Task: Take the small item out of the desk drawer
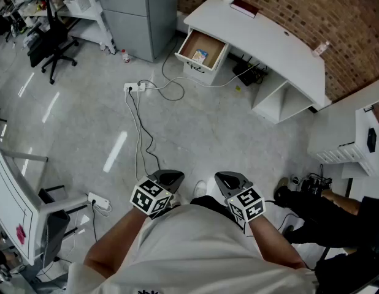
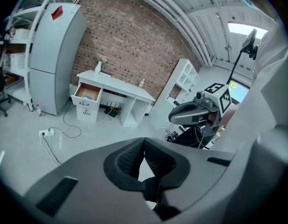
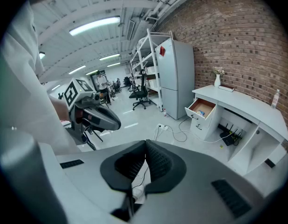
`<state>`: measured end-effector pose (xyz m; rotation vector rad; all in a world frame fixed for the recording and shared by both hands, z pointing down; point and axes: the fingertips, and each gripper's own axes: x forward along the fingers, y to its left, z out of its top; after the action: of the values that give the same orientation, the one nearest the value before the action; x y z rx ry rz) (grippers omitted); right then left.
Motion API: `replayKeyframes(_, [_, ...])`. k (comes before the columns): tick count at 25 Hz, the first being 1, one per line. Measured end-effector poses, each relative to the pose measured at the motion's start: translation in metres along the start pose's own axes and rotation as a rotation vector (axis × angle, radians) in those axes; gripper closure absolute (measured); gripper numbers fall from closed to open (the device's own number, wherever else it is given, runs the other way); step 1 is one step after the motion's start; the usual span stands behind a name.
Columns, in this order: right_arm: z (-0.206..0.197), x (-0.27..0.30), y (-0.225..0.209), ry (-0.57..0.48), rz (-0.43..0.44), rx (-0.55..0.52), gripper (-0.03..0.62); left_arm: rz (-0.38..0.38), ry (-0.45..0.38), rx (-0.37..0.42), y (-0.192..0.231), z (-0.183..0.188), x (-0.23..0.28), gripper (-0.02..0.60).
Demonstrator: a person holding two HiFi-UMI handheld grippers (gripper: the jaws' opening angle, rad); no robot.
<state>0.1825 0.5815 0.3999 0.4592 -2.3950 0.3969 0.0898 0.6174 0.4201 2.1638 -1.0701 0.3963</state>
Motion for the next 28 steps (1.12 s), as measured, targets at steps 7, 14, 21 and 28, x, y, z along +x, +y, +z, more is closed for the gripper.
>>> replayKeyframes(7, [0.003, -0.025, -0.037, -0.04, 0.0, 0.004, 0.563, 0.005, -0.012, 0.041, -0.031, 0.037, 0.035, 0.558])
replayKeyframes(14, [0.003, -0.052, -0.096, -0.071, 0.03, 0.027, 0.563, 0.071, -0.007, 0.066, -0.043, 0.077, 0.072, 0.558])
replayKeyframes(21, [-0.009, -0.062, -0.154, -0.098, 0.008, 0.086, 0.558, 0.114, 0.02, 0.087, -0.043, 0.105, 0.12, 0.557])
replayKeyframes(28, [0.002, -0.033, -0.213, -0.101, -0.051, 0.142, 0.477, 0.067, 0.049, 0.108, 0.0, 0.138, 0.168, 0.551])
